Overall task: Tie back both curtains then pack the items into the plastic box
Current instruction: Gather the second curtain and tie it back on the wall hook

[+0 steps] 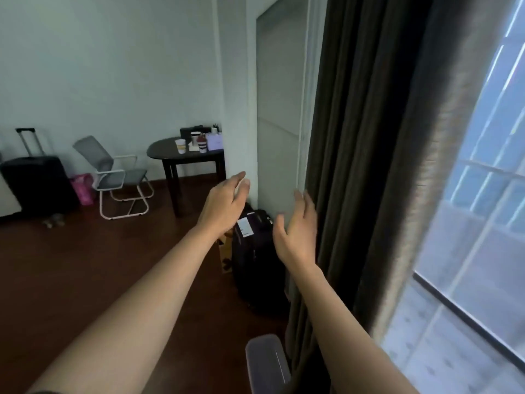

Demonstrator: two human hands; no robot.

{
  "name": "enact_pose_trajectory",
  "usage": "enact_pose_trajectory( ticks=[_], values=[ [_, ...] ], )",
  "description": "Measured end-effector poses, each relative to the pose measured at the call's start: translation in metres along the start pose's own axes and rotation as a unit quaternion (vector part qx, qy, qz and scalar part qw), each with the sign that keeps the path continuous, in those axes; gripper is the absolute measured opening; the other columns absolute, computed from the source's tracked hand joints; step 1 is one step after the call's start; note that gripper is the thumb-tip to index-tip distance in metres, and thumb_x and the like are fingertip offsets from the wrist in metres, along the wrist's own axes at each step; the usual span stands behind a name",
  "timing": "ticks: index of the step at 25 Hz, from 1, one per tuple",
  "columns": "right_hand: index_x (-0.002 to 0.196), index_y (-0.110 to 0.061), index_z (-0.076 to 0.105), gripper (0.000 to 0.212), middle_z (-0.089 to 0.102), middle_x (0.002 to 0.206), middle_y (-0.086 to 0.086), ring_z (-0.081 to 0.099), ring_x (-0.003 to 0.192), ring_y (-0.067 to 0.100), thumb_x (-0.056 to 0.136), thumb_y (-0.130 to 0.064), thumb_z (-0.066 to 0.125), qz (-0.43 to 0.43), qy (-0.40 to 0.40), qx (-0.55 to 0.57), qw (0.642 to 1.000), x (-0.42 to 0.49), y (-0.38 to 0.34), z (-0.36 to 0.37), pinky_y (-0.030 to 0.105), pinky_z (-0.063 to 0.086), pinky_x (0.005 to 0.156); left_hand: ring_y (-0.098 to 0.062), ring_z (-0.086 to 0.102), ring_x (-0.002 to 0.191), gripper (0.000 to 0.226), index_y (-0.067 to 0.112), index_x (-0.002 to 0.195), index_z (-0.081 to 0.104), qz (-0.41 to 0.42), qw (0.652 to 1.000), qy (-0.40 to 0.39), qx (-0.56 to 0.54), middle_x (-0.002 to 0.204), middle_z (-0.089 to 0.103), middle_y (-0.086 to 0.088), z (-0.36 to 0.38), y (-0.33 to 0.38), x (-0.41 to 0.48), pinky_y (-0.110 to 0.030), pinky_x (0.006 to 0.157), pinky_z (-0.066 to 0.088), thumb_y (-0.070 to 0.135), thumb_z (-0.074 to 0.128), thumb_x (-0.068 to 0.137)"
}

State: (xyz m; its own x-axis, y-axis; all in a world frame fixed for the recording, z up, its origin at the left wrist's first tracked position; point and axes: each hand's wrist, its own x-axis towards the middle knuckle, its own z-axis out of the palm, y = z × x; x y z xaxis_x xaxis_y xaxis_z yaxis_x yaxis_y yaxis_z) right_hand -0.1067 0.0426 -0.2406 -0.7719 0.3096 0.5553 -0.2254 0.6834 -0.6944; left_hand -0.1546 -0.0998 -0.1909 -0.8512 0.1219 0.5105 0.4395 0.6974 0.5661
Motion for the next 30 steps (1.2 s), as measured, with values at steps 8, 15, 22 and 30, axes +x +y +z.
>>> enact_pose_trajectory(
  ticks=[8, 15, 22, 30],
  values=[
    [0.142, -0.011, 0.03, 0.057, 0.028, 0.151, 0.009, 0.025, 0.14, 0.02, 0.09, -0.033, 0.039, 0.024, 0.108, -0.013, 0.994, 0.139, 0.008, 0.075, 0.035, 0.022, 0.115, -0.019, 0.054, 0.12, 0.047, 0.01, 0.136, 0.047, 0.106, 0.989, -0.038, -0.096, 0.134, 0.056, -0.008, 0.042, -0.027, 0.181, -0.023, 0.096, 0.039, 0.037, 0.044, 0.097],
    [0.133, -0.01, 0.042, 0.049, 0.03, 0.148, 0.013, 0.028, 0.136, 0.023, 0.087, -0.025, 0.049, 0.016, 0.312, -0.181, 0.933, 0.174, 0.048, 0.087, 0.041, 0.028, 0.112, -0.015, 0.058, 0.113, 0.058, 0.014, 0.139, 0.043, 0.216, 0.924, -0.166, -0.268, 0.135, 0.055, -0.003, 0.122, 0.005, 0.264, -0.015, 0.083, 0.044, 0.038, 0.059, 0.089],
    [0.137, -0.01, 0.031, 0.058, 0.024, 0.147, 0.02, 0.026, 0.138, 0.028, 0.086, -0.011, 0.06, 0.077, 0.448, -0.31, 0.835, 0.185, 0.048, 0.105, 0.044, 0.032, 0.112, -0.015, 0.063, 0.087, 0.048, 0.011, 0.122, 0.041, 0.283, 0.85, -0.262, -0.359, 0.106, 0.061, 0.002, 0.156, 0.024, 0.281, -0.017, 0.071, 0.051, 0.033, 0.064, 0.086],
    [0.134, -0.009, 0.04, 0.058, 0.052, 0.121, 0.012, 0.056, 0.105, 0.025, 0.085, -0.024, 0.066, 0.219, 0.366, -0.347, 0.835, 0.215, 0.036, 0.074, 0.036, 0.05, 0.088, -0.012, 0.052, 0.053, 0.015, 0.009, 0.094, 0.038, 0.261, 0.844, -0.24, -0.403, 0.068, 0.053, 0.002, 0.156, 0.021, 0.286, -0.017, 0.042, 0.039, 0.012, 0.052, 0.09]
  ],
)
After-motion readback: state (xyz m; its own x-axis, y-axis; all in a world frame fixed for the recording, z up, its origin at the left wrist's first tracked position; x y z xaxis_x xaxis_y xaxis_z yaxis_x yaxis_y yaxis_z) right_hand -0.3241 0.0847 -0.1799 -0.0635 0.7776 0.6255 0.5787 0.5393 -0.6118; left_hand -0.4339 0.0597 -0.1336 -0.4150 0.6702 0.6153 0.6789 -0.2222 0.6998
